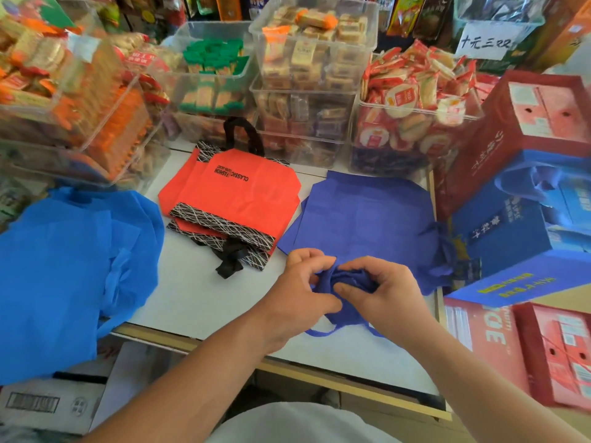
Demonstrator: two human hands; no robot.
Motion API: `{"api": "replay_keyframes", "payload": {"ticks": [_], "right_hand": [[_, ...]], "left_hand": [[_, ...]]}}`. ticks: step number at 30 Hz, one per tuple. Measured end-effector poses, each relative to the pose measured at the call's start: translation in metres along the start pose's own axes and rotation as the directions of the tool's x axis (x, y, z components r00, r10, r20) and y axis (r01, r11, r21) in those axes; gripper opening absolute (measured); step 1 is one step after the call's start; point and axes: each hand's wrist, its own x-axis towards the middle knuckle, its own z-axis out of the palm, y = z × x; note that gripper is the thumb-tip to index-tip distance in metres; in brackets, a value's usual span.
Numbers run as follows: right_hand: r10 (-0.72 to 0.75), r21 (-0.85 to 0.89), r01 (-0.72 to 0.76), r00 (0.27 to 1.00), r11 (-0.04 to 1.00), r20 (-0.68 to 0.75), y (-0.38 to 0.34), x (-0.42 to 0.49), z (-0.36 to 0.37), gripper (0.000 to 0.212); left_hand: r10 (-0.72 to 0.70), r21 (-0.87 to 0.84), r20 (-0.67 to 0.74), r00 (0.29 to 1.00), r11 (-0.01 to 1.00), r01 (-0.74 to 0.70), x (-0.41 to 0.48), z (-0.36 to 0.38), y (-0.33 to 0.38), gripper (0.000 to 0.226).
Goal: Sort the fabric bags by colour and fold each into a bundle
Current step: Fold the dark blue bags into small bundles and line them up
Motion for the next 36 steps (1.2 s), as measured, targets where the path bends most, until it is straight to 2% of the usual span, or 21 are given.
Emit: {"api": "replay_keyframes", "payload": {"ticks": [3, 5, 7, 9, 12, 15, 17, 20, 22, 25, 28, 30, 32, 34, 36], "right_hand": [[0.074, 0.132, -0.071, 0.997, 0.989, -0.018, 0.014, -0.005, -0.015, 0.025], [0.102, 0.142, -0.103, 0.995, 0.985, 0.009, 0.024, -0.009, -0.028, 0.023], [0.101, 0.075, -0.106, 0.992, 0.992, 0.071, 0.032, -0.01, -0.042, 0.022], [0.1, 0.069, -0.112, 0.983, 0.991, 0.151, 0.036, -0.009, -0.055, 0.02], [0.115, 0.203, -0.171, 0.959, 0.964, 0.26, 0.039, -0.008, -0.072, 0.015], [0.135, 0.331, -0.23, 0.949, 0.915, 0.286, 0.039, -0.008, -0.078, 0.014], [0.142, 0.36, -0.224, 0.96, 0.906, 0.24, 0.039, -0.005, -0.079, 0.015], [0.132, 0.353, -0.199, 0.97, 0.914, 0.206, 0.037, -0.001, -0.078, 0.013], [0.16, 0.367, -0.227, 0.966, 0.902, 0.204, 0.039, -0.001, -0.075, 0.011], [0.235, 0.432, -0.304, 0.95, 0.849, 0.207, 0.049, -0.003, -0.067, 0.018], [0.306, 0.454, -0.349, 0.937, 0.819, 0.168, 0.062, -0.006, -0.056, 0.021], [0.354, 0.448, -0.37, 0.927, 0.814, 0.122, 0.068, -0.006, -0.049, 0.018], [0.405, 0.468, -0.409, 0.907, 0.783, 0.116, 0.075, -0.006, -0.046, 0.015], [0.45, 0.496, -0.447, 0.885, 0.745, 0.122, 0.081, -0.005, -0.047, 0.012], [0.479, 0.506, -0.465, 0.87, 0.727, 0.112, 0.086, -0.003, -0.049, 0.011]], "left_hand": [[-0.001, 0.088, 0.067, 0.998, 0.996, -0.004, 0.003, 0.018, 0.001, 0.057], [0.017, 0.23, 0.117, 0.993, 0.972, -0.043, 0.001, 0.028, 0.001, 0.056], [0.108, 0.423, 0.126, 0.986, 0.893, -0.152, 0.002, 0.035, 0.0, 0.038], [0.215, 0.491, 0.106, 0.971, 0.838, -0.239, 0.0, 0.042, 0.001, 0.016], [0.299, 0.317, 0.015, 0.954, 0.903, -0.289, -0.004, 0.05, 0.007, 0.012], [0.391, 0.212, -0.054, 0.919, 0.904, -0.372, -0.009, 0.056, 0.009, 0.007], [0.392, 0.205, -0.054, 0.918, 0.905, -0.374, -0.012, 0.063, 0.004, 0.008], [0.375, 0.198, -0.105, 0.921, 0.916, -0.35, -0.012, 0.075, -0.008, 0.021], [0.367, 0.179, -0.121, 0.922, 0.922, -0.343, -0.009, 0.08, -0.014, 0.028], [0.37, 0.247, -0.104, 0.923, 0.909, -0.337, -0.005, 0.085, -0.023, 0.036], [0.324, 0.29, -0.181, 0.929, 0.92, -0.264, -0.001, 0.09, -0.038, 0.043], [0.217, 0.17, -0.32, 0.922, 0.971, -0.169, 0.003, 0.089, -0.044, 0.028], [0.092, 0.062, -0.399, 0.912, 0.995, -0.073, 0.004, 0.082, -0.047, 0.019], [0.041, 0.015, -0.405, 0.913, 0.999, -0.038, 0.003, 0.071, -0.048, 0.018], [0.044, -0.049, -0.37, 0.928, 0.997, -0.066, -0.001, 0.063, -0.043, 0.016]]}}
